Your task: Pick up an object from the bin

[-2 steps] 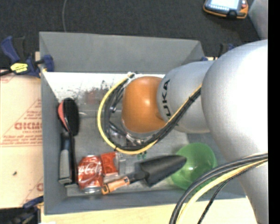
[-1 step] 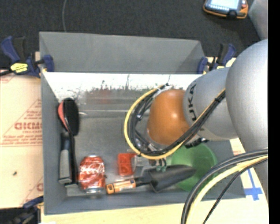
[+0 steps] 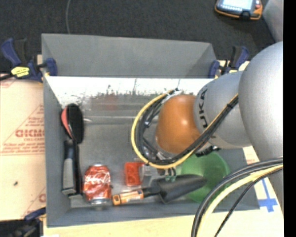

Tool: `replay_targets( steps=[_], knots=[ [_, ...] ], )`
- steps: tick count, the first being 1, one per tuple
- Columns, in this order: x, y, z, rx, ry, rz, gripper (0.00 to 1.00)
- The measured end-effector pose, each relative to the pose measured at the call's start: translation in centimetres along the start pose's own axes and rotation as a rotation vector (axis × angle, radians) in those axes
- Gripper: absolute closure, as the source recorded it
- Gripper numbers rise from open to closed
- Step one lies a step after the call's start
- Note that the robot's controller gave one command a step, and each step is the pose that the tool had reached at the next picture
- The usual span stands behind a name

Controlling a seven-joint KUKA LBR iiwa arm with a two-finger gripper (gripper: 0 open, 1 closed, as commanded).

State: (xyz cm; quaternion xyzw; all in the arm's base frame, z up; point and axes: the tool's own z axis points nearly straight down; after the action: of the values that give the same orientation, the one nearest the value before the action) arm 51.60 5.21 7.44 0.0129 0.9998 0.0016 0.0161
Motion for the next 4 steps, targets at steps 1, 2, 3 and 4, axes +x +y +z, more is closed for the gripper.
replay_targets(
  steps=[1, 2, 3, 4],
  knots=[
    [-0.3, -3.6, -0.1, -0.002, -0.014, -0.272, 1.00],
    [-0.3, -2.6, -0.4, 0.000, -0.011, -0.218, 1.00],
    [-0.2, -4.6, -3.4, 0.001, -0.014, -0.329, 1.00],
    [0.0, -0.9, -0.9, -0.004, -0.010, -0.107, 1.00]
  ],
)
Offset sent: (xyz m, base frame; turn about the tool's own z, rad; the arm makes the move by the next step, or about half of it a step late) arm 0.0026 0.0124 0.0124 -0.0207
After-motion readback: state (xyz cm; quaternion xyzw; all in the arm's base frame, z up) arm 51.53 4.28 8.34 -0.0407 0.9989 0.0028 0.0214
